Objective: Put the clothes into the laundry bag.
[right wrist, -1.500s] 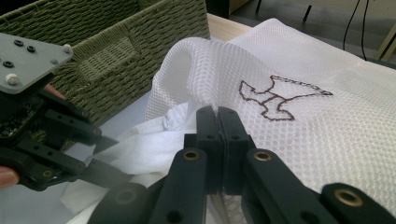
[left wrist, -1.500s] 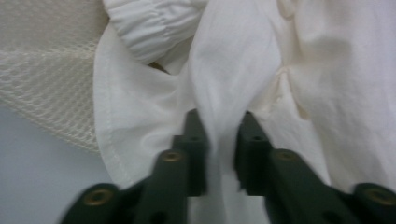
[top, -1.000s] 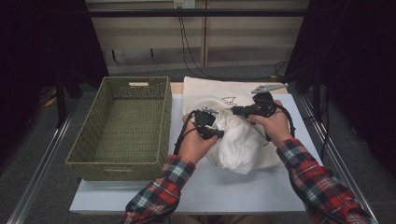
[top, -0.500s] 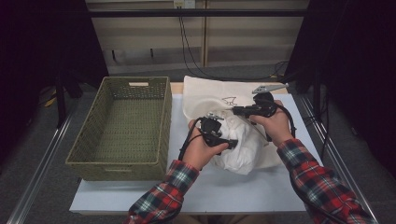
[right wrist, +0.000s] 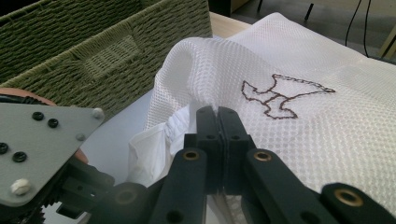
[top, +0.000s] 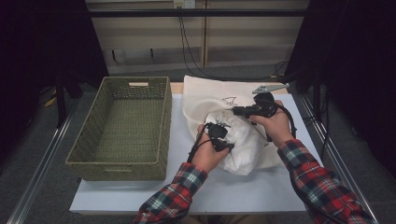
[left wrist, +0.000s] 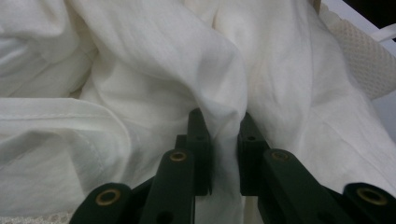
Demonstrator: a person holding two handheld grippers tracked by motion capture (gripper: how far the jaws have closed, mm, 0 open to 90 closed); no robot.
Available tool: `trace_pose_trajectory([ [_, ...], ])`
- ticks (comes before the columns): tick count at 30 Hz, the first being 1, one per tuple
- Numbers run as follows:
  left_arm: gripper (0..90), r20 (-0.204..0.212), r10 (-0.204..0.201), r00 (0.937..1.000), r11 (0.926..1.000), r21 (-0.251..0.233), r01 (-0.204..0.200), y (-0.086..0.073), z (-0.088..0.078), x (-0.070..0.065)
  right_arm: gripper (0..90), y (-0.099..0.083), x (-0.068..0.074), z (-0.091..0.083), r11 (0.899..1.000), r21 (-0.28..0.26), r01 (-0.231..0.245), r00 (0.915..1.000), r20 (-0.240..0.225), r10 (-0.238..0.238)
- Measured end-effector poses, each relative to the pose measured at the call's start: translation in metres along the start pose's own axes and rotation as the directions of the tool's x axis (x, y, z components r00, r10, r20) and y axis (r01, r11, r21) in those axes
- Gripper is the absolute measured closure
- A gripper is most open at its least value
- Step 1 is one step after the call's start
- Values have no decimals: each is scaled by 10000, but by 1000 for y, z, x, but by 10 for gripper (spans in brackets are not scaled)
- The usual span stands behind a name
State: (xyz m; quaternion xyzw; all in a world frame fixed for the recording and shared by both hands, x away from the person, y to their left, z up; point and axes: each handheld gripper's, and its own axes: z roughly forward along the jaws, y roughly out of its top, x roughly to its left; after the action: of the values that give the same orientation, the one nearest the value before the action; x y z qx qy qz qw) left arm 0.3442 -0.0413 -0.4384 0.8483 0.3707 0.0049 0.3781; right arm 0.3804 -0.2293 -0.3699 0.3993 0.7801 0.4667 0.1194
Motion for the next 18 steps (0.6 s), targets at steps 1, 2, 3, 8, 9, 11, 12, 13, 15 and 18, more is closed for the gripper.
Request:
trace_pose_trajectory([
  [1,809,-22,58,10000,10000,28,-58,1,0,1,891,-1,-1,0,10000,-66,-71,10000,-55,70],
  [2,813,-40,-1,10000,10000,-35,1,1,0,2,891,-1,-1,0,9999,-80,-105,9999,-53,104],
  [3,818,-126,13,9999,10000,-78,-14,2,-1,2,891,-2,-1,-1,9999,-66,-106,9999,-48,106],
  [8,822,-362,-42,9993,9993,-366,29,7,-1,1,891,-3,-1,-3,9999,-90,-112,9999,-49,111],
  [9,822,-395,-138,9991,9986,-518,117,8,0,1,891,-3,-1,-3,9999,-100,-124,9999,-51,123],
  [11,823,-448,-156,9989,9979,-642,127,11,-1,2,891,-2,-1,-4,9999,-111,-130,9999,-52,129],
  [12,824,-417,-147,9990,9972,-737,116,13,-1,2,891,-2,-1,-5,9999,-122,-98,9999,-49,97],
  [13,824,-475,-192,9987,9971,-750,156,14,-1,2,891,-2,-1,-5,9999,-119,-101,9999,-62,100],
  [15,825,-605,-154,9981,9956,-931,97,18,-2,3,891,-2,-1,-6,9999,-122,-123,9999,-86,122],
  [18,825,-759,-236,9968,9929,-1178,145,21,-2,7,891,-2,-2,-7,9998,-174,-124,9998,-147,122],
])
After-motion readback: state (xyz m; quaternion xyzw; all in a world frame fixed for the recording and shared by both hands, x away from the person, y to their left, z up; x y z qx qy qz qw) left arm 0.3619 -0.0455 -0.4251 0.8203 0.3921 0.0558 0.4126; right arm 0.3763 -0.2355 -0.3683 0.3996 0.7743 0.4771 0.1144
